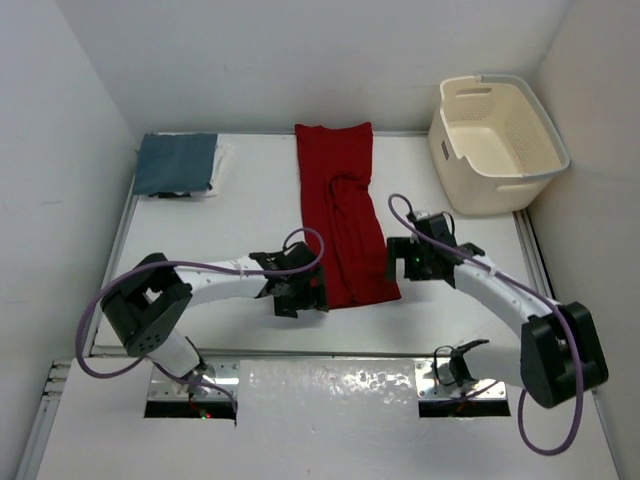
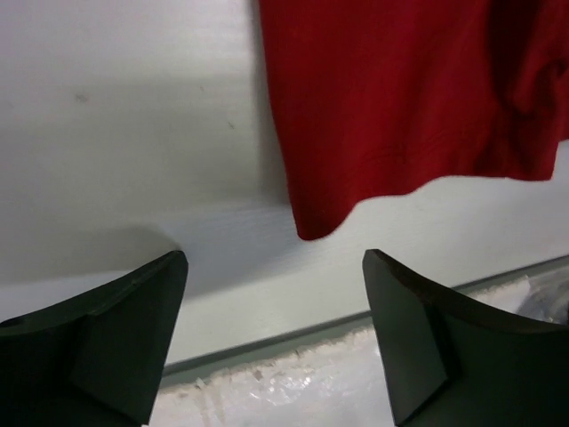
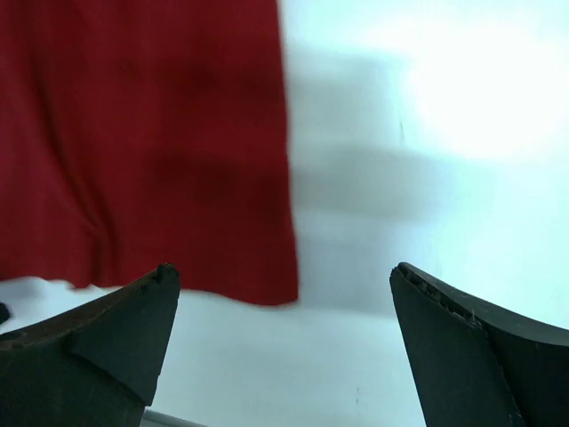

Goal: Fold and stack the t-shirts
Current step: Grab the bottom of the folded rectangular tshirt with both arms

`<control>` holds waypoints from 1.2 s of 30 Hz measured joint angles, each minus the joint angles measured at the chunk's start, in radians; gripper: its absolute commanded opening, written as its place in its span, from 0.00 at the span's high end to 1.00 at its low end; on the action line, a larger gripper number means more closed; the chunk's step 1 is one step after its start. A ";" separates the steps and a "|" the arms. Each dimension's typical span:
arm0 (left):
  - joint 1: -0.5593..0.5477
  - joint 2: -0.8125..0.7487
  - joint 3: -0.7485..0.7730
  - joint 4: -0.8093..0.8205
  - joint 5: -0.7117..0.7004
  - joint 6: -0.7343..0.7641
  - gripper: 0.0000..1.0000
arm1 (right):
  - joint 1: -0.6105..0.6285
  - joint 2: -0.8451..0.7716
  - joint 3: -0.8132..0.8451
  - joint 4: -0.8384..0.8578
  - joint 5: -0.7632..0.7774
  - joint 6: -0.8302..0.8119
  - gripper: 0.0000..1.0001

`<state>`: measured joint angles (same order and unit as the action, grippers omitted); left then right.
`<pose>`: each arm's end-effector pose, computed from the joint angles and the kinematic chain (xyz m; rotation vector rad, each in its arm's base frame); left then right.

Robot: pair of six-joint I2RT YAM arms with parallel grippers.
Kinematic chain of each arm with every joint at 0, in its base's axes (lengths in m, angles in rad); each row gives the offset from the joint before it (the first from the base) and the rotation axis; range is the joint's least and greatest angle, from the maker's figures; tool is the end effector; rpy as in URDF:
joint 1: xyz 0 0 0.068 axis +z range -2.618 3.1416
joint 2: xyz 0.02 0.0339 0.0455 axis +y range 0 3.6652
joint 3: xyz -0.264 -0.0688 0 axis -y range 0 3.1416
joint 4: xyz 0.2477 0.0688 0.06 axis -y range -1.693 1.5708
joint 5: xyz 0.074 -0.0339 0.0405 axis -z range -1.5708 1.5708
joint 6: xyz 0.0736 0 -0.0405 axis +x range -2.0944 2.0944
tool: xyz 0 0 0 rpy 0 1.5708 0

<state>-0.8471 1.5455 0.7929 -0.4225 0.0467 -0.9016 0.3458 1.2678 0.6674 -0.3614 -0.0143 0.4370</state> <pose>0.1908 -0.2211 0.1158 -0.0651 2.8827 -0.4866 0.2480 0.0905 0.1540 0.1112 2.5625 0.3245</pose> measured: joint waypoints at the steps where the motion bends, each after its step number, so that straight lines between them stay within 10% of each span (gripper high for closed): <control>1: -0.007 0.011 -0.007 0.013 0.004 -0.010 0.26 | -0.004 -0.025 -0.043 -0.005 0.004 0.013 0.01; 18: -0.016 0.077 -0.023 0.147 0.030 -0.058 0.98 | -0.016 -0.042 -0.233 0.146 -0.129 0.105 0.12; 36: -0.016 0.050 -0.056 0.180 0.030 -0.047 1.00 | -0.024 -0.013 -0.294 0.242 -0.202 0.145 1.00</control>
<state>-0.8635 1.5955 0.7364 -0.2428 0.0765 -0.9485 0.3214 1.2545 0.3737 -0.1196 -0.2161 0.5823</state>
